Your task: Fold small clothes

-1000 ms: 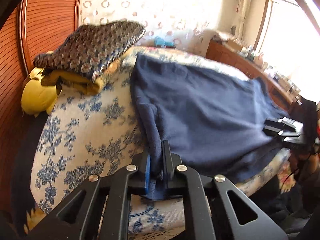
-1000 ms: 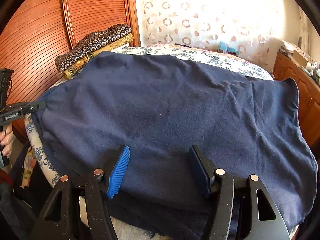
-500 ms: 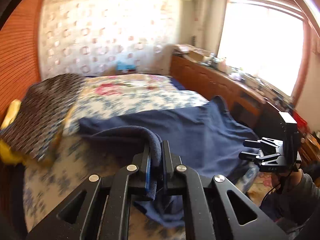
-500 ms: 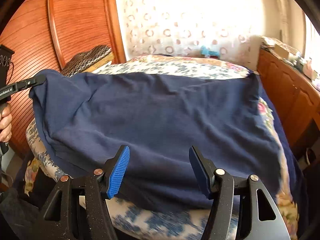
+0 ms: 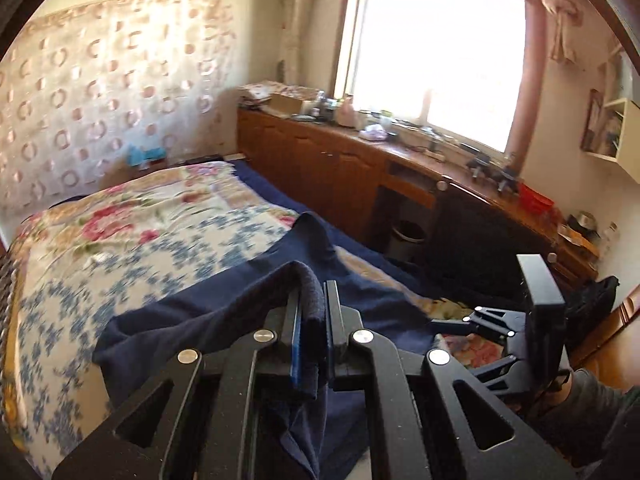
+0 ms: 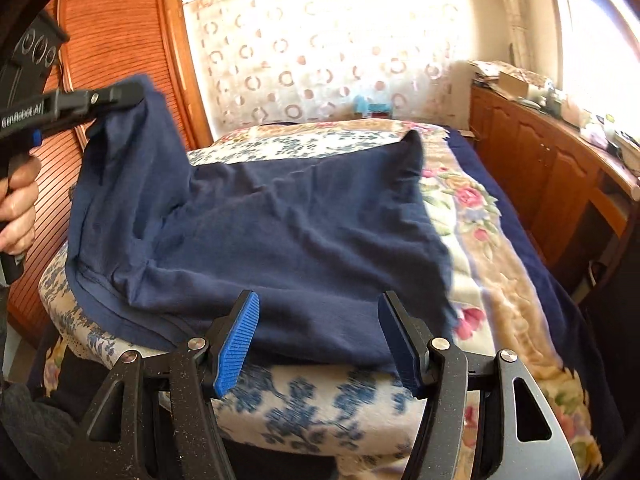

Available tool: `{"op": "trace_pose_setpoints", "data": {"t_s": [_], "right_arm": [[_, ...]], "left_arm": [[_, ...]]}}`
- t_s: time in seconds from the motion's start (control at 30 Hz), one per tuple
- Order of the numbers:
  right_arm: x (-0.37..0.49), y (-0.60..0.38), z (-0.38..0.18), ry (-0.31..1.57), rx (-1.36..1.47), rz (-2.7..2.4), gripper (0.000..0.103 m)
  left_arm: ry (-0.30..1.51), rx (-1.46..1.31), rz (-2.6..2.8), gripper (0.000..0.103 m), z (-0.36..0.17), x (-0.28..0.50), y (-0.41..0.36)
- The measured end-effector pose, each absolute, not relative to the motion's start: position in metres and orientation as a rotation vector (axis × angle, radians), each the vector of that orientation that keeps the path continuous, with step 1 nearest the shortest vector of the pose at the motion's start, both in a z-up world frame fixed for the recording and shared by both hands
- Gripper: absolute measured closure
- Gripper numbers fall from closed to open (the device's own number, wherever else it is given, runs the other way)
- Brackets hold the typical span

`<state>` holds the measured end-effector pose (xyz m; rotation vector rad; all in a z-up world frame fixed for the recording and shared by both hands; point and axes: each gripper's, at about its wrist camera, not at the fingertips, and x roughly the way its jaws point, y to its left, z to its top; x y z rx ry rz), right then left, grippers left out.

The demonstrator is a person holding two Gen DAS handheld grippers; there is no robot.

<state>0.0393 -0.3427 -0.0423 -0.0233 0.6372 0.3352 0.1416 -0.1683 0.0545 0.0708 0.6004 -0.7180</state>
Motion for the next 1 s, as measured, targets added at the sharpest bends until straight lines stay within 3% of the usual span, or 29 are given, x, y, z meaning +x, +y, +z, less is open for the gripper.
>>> {"op": "trace_pose_setpoints", "data": {"t_s": [0.4, 0.47, 0.53, 0.6, 0.73, 1.0], "right_arm": [[0.018, -0.362, -0.038, 0.621, 0.017, 0.279, 0.039], [0.017, -0.361, -0.040, 0.628, 0.017, 0.276, 0.039], [0.018, -0.362, -0.039, 0.631, 0.020, 0.274, 0.039], [0.023, -0.362, -0.038, 0.631, 0.023, 0.275, 0.039], [0.027, -0.365, -0.036, 0.626, 0.021, 0.283, 0.039], [0.050, -0.347, -0.036, 0.620, -0.007, 0.323, 0.039]], "left_arm": [[0.654, 0.125, -0.827, 0.092, 0.051, 0.148, -0.235], [0.653, 0.148, -0.806, 0.082, 0.049, 0.147, -0.233], [0.642, 0.164, -0.793, 0.060, 0.045, 0.145, -0.227], [0.633, 0.174, -0.777, 0.054, 0.043, 0.143, -0.217], [0.646, 0.175, -0.733, 0.028, 0.030, 0.141, -0.185], [0.743, 0.147, -0.578, 0.025, -0.020, 0.147, -0.116]]}}
